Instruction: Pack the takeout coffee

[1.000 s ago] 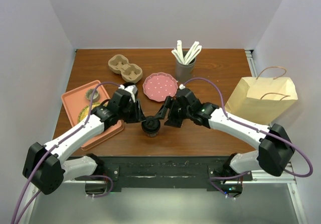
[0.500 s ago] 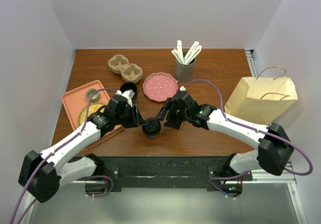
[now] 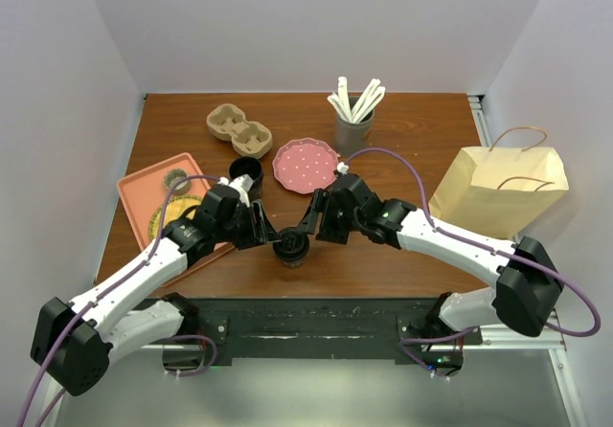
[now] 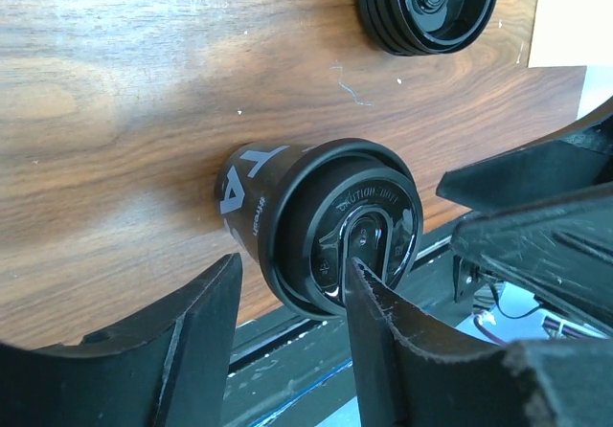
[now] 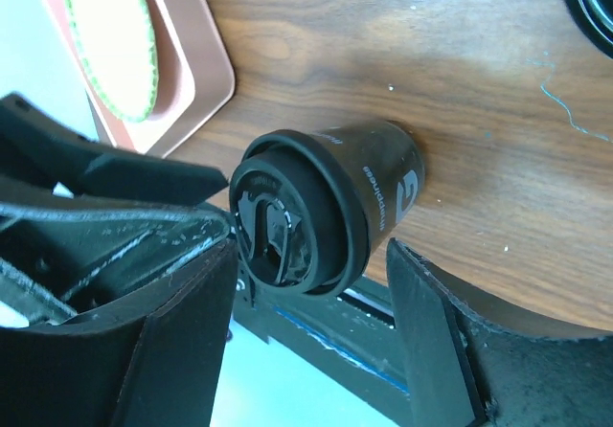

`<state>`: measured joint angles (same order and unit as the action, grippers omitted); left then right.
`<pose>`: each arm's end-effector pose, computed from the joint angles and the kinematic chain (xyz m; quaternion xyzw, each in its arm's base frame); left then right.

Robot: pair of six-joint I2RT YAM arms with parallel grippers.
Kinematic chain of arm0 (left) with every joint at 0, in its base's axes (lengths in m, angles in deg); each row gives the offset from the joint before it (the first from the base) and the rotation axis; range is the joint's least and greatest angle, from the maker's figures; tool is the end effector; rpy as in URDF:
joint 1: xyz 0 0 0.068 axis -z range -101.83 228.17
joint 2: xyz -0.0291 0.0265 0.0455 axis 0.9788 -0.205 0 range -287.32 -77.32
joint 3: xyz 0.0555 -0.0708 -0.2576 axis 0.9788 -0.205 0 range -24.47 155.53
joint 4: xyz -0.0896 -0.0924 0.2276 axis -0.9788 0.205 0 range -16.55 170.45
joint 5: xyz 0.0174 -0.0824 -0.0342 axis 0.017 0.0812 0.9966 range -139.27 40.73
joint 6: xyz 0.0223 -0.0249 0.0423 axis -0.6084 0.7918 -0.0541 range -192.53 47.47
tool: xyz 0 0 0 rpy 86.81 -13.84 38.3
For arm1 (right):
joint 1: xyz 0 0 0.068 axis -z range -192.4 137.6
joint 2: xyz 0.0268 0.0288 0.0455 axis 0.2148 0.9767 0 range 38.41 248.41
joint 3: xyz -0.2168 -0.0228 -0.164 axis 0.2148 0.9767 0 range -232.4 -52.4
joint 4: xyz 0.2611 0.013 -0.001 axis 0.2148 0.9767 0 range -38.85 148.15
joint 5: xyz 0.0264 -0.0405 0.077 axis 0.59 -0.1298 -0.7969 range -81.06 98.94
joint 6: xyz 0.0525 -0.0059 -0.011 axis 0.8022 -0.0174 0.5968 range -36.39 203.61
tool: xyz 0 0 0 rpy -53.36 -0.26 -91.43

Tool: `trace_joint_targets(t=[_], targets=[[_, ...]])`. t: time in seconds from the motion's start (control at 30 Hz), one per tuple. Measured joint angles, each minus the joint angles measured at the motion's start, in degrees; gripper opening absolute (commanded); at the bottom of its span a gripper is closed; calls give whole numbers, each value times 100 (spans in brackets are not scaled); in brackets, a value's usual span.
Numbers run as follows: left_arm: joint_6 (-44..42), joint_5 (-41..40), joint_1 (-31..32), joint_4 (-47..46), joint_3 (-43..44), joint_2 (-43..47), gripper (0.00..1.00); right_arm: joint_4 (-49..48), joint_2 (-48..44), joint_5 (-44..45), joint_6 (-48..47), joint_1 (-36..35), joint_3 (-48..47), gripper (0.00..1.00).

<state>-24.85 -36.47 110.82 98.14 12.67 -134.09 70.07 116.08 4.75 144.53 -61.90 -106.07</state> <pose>0.1674 -0.1167 0.2326 -0.0769 0.9136 -0.3273 0.2286 0.1878 0.2237 0.2520 0.0767 0.9130 0.3469 0.2003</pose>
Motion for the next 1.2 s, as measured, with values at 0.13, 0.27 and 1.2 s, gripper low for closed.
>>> trace_joint_targets(t=[0.13,0.27,1.2], targets=[[-81,4,0,4,37,-109,52,-184,-17,-223,-267,0,179,66],[-188,7,0,-31,37,-240,49,-334,-17,-442,-424,0,535,66],[-81,223,0,-754,-452,-72,43,-2146,-186,-1145,-553,2,1613,26]])
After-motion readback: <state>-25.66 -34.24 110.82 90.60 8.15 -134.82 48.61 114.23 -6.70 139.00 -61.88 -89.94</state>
